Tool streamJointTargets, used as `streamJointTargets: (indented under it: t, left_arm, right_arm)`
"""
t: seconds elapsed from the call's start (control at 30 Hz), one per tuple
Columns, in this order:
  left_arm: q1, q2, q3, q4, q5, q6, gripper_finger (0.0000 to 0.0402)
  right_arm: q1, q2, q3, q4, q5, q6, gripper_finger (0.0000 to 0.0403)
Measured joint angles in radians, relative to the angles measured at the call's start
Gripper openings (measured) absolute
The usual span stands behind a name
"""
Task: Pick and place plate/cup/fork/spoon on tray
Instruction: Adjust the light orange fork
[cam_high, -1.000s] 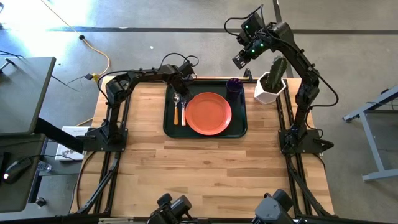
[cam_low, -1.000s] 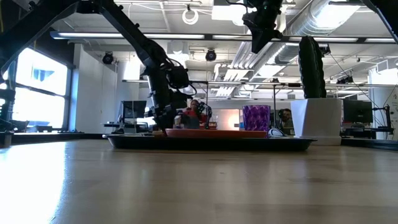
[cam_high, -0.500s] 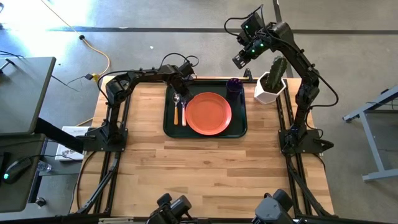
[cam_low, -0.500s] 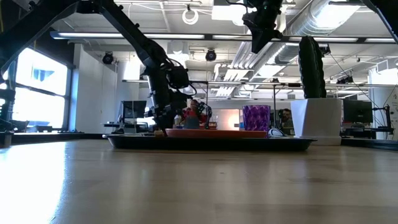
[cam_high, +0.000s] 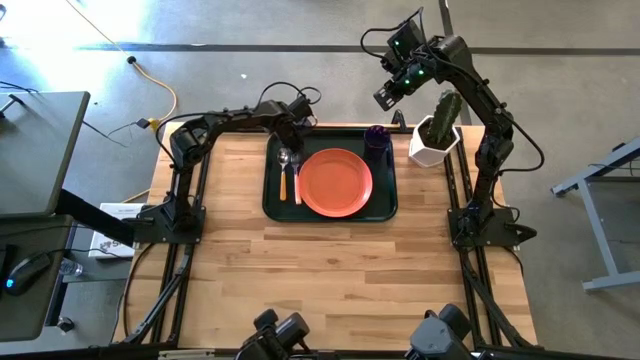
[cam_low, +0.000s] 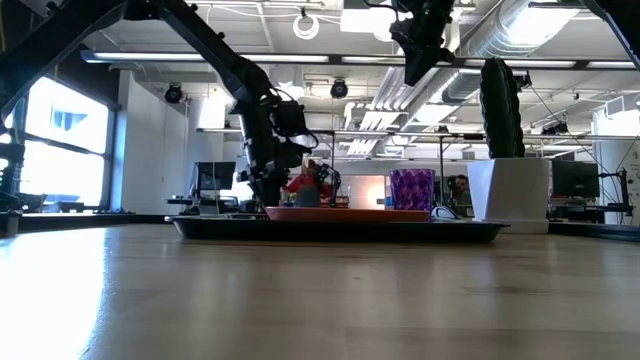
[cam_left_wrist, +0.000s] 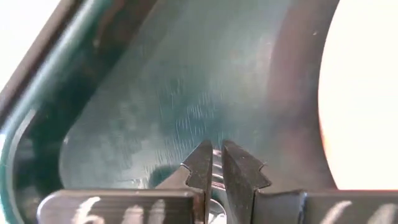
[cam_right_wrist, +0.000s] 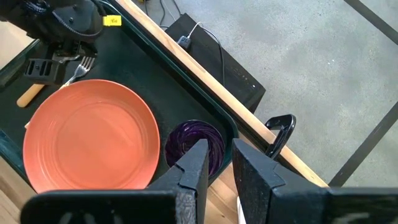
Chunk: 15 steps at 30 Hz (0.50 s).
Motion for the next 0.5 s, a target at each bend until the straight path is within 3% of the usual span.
streamJointTargets:
  t: [0.5]
  left_arm:
    - [-0.052, 0.006, 0.062, -0.068, 0.02, -0.021, 0.0026]
  right_arm:
    - [0.0, 0.0, 0.0, 0.0, 0.0, 0.0, 0.0064]
